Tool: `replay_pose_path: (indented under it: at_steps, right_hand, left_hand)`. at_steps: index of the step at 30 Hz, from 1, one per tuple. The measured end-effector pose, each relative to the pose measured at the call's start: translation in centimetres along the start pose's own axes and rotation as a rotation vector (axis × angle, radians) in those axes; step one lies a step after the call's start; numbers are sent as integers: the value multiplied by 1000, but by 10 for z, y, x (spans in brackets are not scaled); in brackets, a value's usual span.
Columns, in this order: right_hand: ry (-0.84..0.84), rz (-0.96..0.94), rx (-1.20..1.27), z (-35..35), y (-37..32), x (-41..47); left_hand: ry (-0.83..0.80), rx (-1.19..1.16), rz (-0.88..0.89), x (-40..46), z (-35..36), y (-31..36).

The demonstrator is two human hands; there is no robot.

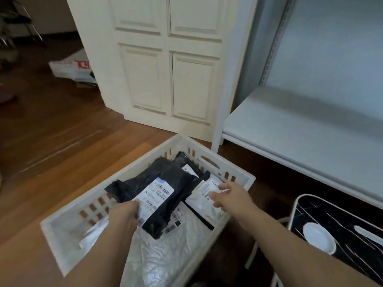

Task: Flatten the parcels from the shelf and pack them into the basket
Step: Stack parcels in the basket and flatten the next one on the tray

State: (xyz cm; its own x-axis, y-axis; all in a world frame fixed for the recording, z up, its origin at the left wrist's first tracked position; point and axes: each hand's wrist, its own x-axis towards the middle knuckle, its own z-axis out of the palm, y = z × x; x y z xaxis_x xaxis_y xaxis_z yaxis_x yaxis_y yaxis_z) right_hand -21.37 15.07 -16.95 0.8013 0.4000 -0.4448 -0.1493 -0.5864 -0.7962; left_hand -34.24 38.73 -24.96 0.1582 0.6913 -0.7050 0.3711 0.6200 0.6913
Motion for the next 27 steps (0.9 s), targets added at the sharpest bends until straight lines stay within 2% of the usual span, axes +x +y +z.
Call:
replay_pose_path:
  at_steps: [4, 7, 8, 10, 11, 13, 15, 18, 27]
  right_hand:
    - [-115, -57, -344, 22, 10, 6]
    - [-184, -118, -505, 37, 11, 7]
    - [-187, -152, -569, 41, 11, 8]
    - [-197, -241, -716, 49, 11, 10]
    - [-214, -289, -794, 54, 12, 11]
    - [-248, -379, -937, 63, 13, 13]
    - [-272, -452, -1074, 69, 15, 16]
    - [-276, -512, -1181, 73, 23, 21]
    - [-239, -463, -1160, 64, 37, 36]
  left_hand:
    - [157, 138, -44, 33, -26, -30]
    - [359, 357, 4, 45, -35, -46]
    - [421, 413, 93, 37, -33, -49]
    - [512, 609, 378, 5, -21, -47]
    - [475, 785, 520, -9, -11, -47]
    - [286, 1150, 729, -24, 13, -48]
    - [101, 1402, 803, -20, 30, -59]
    - [-44, 1539, 697, -6, 41, -74]
    - [-148, 1602, 467, 29, 48, -77]
